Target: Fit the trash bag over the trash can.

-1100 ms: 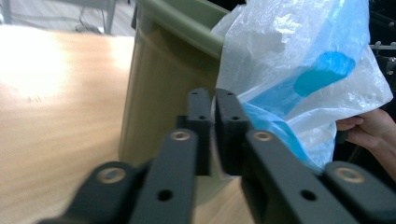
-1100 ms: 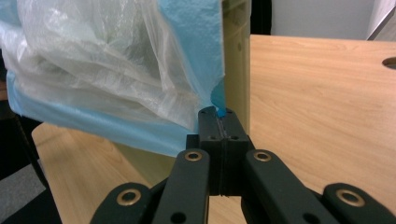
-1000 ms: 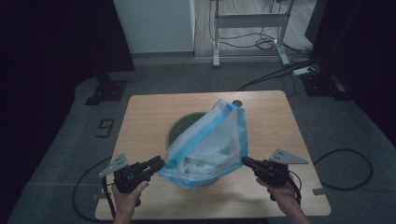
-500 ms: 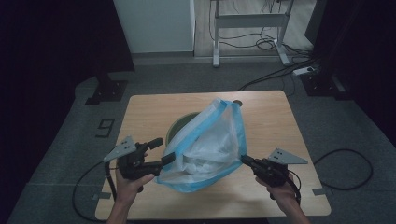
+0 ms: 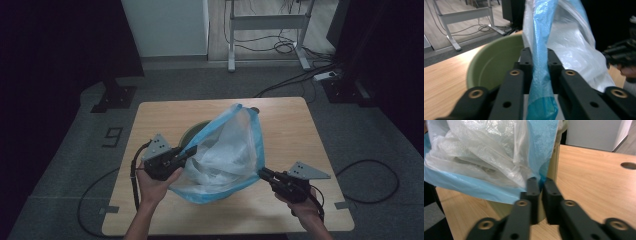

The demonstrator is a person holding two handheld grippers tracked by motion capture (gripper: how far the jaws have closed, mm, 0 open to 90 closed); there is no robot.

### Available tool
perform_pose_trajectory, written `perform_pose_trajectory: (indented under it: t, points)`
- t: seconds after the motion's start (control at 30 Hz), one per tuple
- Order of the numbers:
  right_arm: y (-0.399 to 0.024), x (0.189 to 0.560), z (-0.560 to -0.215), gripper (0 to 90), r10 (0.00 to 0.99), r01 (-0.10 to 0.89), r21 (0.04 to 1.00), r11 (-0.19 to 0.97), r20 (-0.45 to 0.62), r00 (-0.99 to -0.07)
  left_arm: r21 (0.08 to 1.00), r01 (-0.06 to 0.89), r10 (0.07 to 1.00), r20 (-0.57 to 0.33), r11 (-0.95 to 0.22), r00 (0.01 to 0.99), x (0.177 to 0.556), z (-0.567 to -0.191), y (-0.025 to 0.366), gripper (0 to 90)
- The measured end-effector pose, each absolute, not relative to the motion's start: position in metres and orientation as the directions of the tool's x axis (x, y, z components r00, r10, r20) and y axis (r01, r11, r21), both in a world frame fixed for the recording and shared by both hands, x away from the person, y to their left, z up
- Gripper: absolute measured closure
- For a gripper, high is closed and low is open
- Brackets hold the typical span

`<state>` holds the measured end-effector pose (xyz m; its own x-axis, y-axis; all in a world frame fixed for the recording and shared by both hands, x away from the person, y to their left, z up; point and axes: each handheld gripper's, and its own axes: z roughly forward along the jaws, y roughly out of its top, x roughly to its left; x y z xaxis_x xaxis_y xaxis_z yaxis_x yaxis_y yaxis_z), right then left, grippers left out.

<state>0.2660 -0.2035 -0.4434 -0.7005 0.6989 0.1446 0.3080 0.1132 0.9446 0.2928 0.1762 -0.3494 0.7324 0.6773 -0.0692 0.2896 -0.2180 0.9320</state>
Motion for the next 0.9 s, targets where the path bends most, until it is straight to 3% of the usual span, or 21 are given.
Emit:
perform_pose_trajectory:
  t: [0.1,0.17,0.33,0.5,0.57,0.6,0.73,0.9]
  points:
    - [-0.206,0.261,-0.428,51.6,0.693,0.265,0.96,0.092,0.129,-0.71,0.934,0.292,0.677,-0.08,-0.206,0.732,0.294,-0.35,0.179,81.9]
    - [-0.207,0.259,-0.415,46.4,0.699,0.235,0.969,0.073,0.118,-0.705,0.935,0.292,0.677,-0.082,-0.203,0.731,0.294,-0.35,0.179,82.0]
    - [-0.205,0.268,-0.381,42.5,0.709,0.192,0.981,0.038,0.109,-0.696,0.933,0.296,0.671,-0.087,-0.204,0.737,0.295,-0.35,0.179,82.1]
    - [-0.19,0.298,-0.361,40.7,0.717,0.215,0.976,0.027,0.131,-0.685,0.934,0.3,0.668,-0.098,-0.193,0.737,0.297,-0.35,0.181,82.3]
    - [-0.183,0.309,-0.358,48.3,0.713,0.218,0.976,0.029,0.133,-0.689,0.934,0.304,0.659,-0.108,-0.19,0.745,0.299,-0.35,0.183,84.6]
    - [-0.177,0.313,-0.356,60.2,0.716,0.219,0.975,0.045,0.122,-0.688,0.934,0.304,0.659,-0.109,-0.189,0.744,0.299,-0.35,0.183,85.7]
    - [-0.17,0.322,-0.355,85.6,0.768,0.209,0.975,0.081,0.073,-0.636,0.942,0.304,0.659,-0.139,-0.142,0.739,0.303,-0.349,0.194,86.4]
    - [-0.183,0.333,-0.357,88.5,0.798,0.234,0.971,0.043,0.107,-0.593,0.936,0.35,0.664,-0.242,-0.032,0.708,0.316,-0.35,0.22,85.9]
